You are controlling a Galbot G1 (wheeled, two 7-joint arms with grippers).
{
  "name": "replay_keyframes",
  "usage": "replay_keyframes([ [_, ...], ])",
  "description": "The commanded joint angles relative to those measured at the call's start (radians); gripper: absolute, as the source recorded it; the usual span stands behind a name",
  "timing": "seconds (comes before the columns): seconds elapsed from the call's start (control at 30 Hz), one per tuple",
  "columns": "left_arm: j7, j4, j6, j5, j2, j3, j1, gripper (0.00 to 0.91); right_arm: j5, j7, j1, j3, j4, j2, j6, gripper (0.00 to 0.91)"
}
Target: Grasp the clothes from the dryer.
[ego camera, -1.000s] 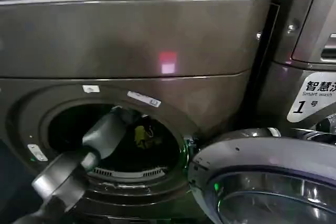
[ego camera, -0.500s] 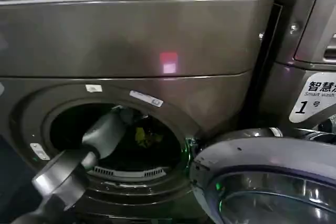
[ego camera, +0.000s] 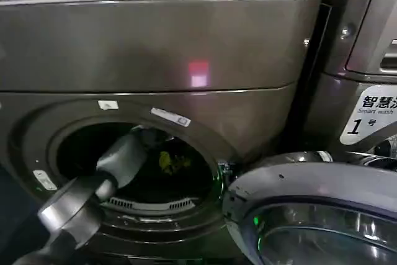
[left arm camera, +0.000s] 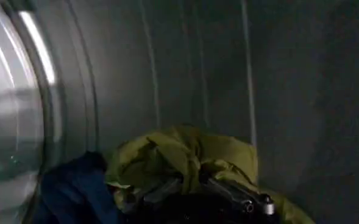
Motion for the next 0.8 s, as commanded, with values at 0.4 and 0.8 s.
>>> replay_keyframes([
  [0.4,-0.437,-0.421,-0.002,-0.361,0.047,-0.519,0.286,0.0,-0.003,-0.006,0.024,-0.042,0.022,0.0,-0.009,0.907],
  [0.8,-0.703,-0.756,-0.07,-0.44,-0.036,-0.734,0.542,0.0,-0.014,-0.026,0.018,-0.039,0.027,0.008,0.028,0.907],
])
